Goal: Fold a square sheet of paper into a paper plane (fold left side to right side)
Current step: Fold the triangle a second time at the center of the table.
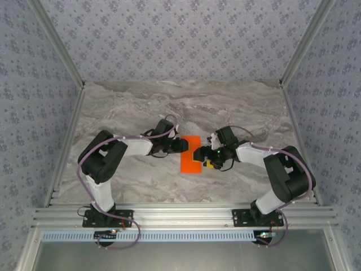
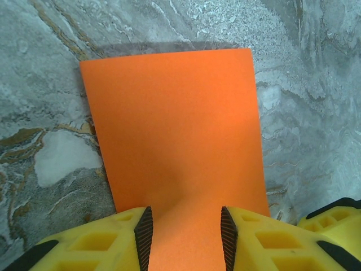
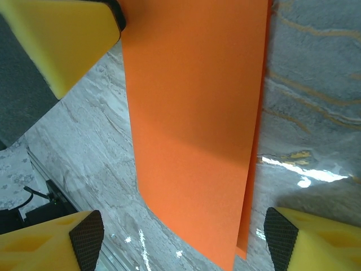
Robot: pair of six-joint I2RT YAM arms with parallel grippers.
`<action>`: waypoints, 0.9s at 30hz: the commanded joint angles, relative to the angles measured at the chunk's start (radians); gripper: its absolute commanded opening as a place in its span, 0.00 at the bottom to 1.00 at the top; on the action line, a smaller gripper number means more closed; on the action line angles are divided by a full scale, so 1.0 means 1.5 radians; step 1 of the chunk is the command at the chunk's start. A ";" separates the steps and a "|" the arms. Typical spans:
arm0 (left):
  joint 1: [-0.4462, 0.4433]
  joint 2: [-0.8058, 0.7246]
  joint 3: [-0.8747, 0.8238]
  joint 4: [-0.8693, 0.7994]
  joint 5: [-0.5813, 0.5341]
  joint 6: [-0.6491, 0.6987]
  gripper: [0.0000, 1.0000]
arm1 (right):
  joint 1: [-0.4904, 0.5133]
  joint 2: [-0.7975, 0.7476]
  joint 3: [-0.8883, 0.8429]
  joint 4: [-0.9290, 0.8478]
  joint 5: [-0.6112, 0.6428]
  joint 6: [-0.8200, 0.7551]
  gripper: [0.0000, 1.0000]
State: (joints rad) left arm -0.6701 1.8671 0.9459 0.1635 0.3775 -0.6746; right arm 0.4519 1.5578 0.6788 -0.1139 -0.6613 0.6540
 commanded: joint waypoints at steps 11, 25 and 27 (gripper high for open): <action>-0.006 -0.001 -0.015 -0.023 -0.011 0.004 0.39 | 0.014 0.048 0.015 0.068 -0.039 0.055 0.74; -0.006 -0.006 -0.018 -0.022 -0.011 0.004 0.39 | 0.018 0.062 0.042 0.067 -0.042 0.060 0.67; -0.006 -0.007 -0.018 -0.023 -0.011 0.005 0.39 | 0.018 0.061 0.046 0.067 -0.042 0.060 0.67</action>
State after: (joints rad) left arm -0.6701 1.8660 0.9432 0.1684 0.3775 -0.6746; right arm 0.4496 1.6054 0.7124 -0.1242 -0.6682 0.7525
